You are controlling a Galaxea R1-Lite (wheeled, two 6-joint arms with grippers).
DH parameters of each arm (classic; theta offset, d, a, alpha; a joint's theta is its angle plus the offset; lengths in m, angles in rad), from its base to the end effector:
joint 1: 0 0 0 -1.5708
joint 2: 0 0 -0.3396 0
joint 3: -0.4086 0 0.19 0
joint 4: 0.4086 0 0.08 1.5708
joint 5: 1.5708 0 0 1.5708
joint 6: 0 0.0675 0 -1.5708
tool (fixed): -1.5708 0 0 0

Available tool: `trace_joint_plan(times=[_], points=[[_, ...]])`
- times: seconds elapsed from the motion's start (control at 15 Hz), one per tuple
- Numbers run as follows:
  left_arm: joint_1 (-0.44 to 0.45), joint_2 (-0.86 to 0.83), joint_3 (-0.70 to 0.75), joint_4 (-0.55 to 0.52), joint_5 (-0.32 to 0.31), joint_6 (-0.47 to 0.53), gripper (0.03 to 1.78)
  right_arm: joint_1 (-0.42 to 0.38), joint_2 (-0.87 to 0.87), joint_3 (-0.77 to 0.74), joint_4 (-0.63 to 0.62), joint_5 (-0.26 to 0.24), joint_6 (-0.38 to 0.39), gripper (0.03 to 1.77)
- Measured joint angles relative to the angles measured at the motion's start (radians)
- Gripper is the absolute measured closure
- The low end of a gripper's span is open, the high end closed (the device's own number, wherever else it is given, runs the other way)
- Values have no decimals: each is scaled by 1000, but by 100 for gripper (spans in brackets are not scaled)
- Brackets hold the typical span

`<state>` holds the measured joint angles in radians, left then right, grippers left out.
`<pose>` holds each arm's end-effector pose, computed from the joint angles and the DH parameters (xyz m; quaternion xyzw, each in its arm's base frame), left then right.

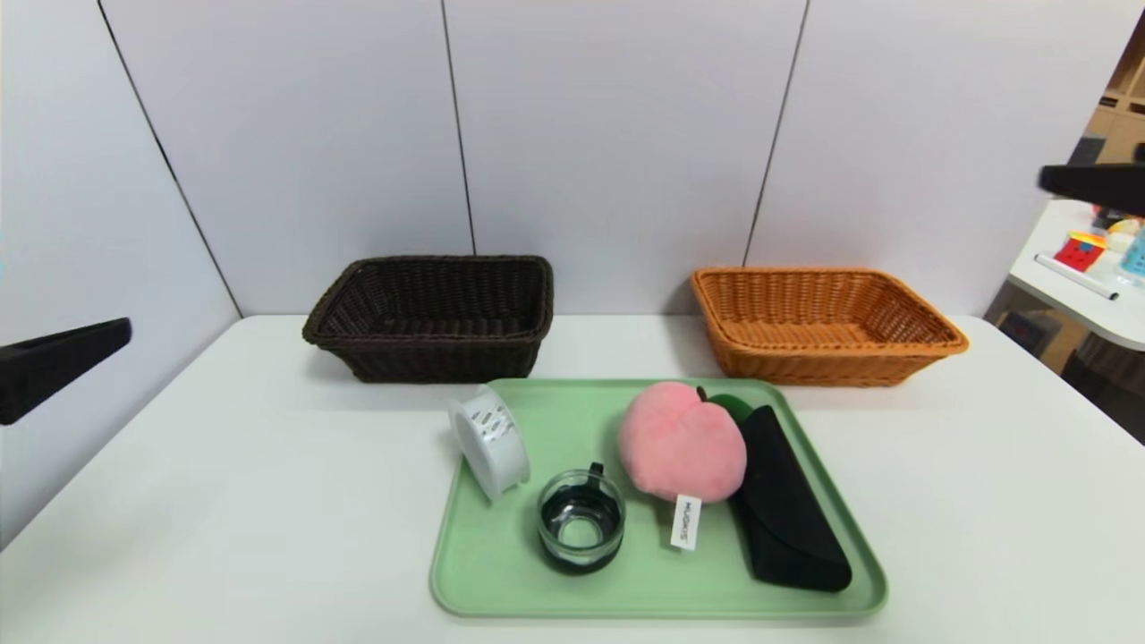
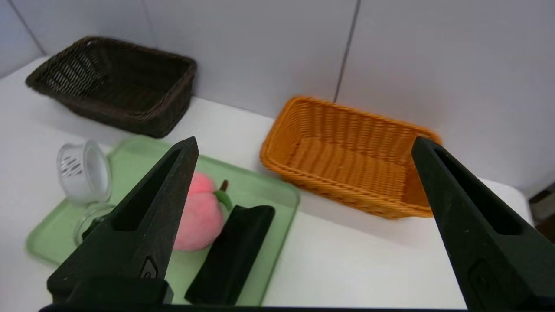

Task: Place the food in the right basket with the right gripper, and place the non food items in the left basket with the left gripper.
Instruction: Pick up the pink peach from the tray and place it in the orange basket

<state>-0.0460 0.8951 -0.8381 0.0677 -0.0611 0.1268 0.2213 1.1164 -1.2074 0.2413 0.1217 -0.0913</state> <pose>0.1119 -0.0093 0.3121 0.0627 0.0588 -0.0573 0.9947 0.1573 0.0438 0.3742 -0.0486 0.0671 0.1734 0.9814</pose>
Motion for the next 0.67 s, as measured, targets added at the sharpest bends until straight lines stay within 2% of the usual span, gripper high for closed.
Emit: trace_joint_plan(times=[0.13, 0.27, 0.53, 0.67], points=[[-67, 74, -20, 3, 58, -2, 12, 106, 104, -71, 59, -59, 4, 10], [-152, 139, -31, 31, 119, -10, 12, 175, 207, -151, 133, -99, 25, 10], [-240, 227, -68, 96, 140, -62, 12, 258, 347, -297, 370, -112, 61, 10], [-278, 264, -90, 101, 147, -102, 12, 303, 411, -377, 466, -116, 112, 10]])
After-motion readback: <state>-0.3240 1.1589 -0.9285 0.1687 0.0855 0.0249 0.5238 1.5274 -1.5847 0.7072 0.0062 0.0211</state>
